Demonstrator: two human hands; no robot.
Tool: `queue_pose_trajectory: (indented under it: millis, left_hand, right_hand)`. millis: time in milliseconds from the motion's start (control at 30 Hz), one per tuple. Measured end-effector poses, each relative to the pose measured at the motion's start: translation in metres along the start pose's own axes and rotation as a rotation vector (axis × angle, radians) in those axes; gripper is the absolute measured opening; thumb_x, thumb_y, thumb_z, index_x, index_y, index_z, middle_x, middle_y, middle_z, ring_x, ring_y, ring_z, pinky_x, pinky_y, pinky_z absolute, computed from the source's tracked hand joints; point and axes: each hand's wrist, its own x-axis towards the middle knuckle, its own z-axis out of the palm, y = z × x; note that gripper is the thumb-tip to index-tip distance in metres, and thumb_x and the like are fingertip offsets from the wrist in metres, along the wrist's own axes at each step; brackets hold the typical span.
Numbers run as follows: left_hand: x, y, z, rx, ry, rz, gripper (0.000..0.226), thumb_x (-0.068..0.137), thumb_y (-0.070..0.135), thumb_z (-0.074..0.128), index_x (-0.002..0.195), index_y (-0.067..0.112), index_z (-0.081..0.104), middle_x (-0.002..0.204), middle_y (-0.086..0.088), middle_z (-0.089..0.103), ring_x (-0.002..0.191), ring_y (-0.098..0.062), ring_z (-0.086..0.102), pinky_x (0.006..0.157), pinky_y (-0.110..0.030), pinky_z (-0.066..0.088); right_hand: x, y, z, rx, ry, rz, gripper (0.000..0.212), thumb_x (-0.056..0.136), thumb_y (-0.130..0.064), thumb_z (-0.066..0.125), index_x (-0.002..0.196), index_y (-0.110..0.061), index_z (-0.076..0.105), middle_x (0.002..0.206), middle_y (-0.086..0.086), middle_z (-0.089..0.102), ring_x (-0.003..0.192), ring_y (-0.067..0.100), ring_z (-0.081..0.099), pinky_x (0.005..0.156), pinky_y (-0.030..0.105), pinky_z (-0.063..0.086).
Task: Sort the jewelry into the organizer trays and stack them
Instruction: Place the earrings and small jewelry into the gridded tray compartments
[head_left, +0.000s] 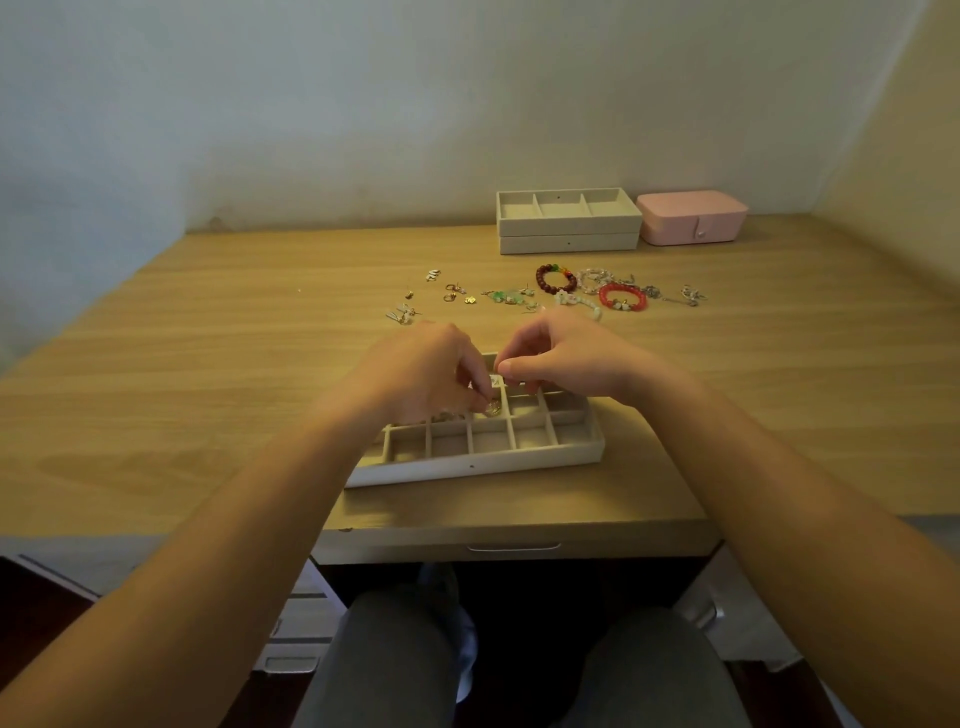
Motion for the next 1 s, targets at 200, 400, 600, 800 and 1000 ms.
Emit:
queue_pose_trajectory:
  millis: [200, 400, 600, 800, 1000]
  left_hand:
    - [0.0, -0.002, 0.001, -0.078, -0.024, 0.005, 0.011, 0.078, 0.029, 0.085, 0.086, 0.036, 0.08, 0.079, 0.018, 0.063, 0.072, -0.002, 0.055, 0.06, -0.02, 0.038]
    - [0.002, 0.002, 0.005, -0.001, -0.049, -0.004, 0.009, 0.082, 0.028, 0.081, 0.087, 0.036, 0.08, 0.087, 0.013, 0.072, 0.081, -0.007, 0.062, 0.072, -0.027, 0.051]
    - [0.001, -0.002, 0.002, -0.076, -0.09, -0.022, 0.011, 0.084, 0.026, 0.08, 0.092, 0.034, 0.081, 0.081, 0.018, 0.067, 0.078, -0.007, 0.059, 0.066, -0.026, 0.046]
    - [-0.004, -0.008, -0.002, -0.165, -0.028, -0.098, 0.014, 0.087, 0.023, 0.072, 0.087, 0.034, 0.081, 0.082, 0.006, 0.068, 0.074, -0.011, 0.056, 0.062, -0.027, 0.045]
    - [-0.006, -0.005, -0.001, -0.196, -0.021, -0.13, 0.019, 0.088, 0.021, 0.067, 0.086, 0.035, 0.081, 0.08, 0.007, 0.069, 0.073, -0.01, 0.056, 0.064, -0.027, 0.046]
  right_hand:
    - [0.002, 0.003, 0.001, 0.019, -0.003, 0.004, 0.006, 0.093, -0.02, 0.073, 0.094, -0.016, 0.077, 0.088, 0.002, 0.076, 0.08, 0.012, 0.069, 0.073, 0.023, 0.058]
    - [0.002, 0.002, 0.003, 0.007, -0.023, -0.006, 0.006, 0.094, -0.017, 0.072, 0.092, -0.016, 0.078, 0.081, -0.003, 0.073, 0.071, 0.003, 0.065, 0.065, 0.016, 0.054]
    - [-0.001, -0.004, 0.0, -0.097, -0.051, -0.008, 0.017, 0.097, -0.016, 0.065, 0.095, -0.023, 0.079, 0.077, -0.016, 0.068, 0.067, -0.006, 0.06, 0.058, 0.008, 0.043]
    - [0.001, -0.011, 0.0, -0.292, -0.144, -0.005, 0.032, 0.099, -0.014, 0.052, 0.103, -0.029, 0.08, 0.094, -0.01, 0.073, 0.077, 0.003, 0.061, 0.067, 0.02, 0.048]
    - [0.0, -0.013, -0.001, -0.363, -0.179, -0.018, 0.034, 0.101, -0.015, 0.05, 0.111, -0.031, 0.079, 0.095, -0.01, 0.074, 0.07, 0.001, 0.059, 0.062, 0.015, 0.045]
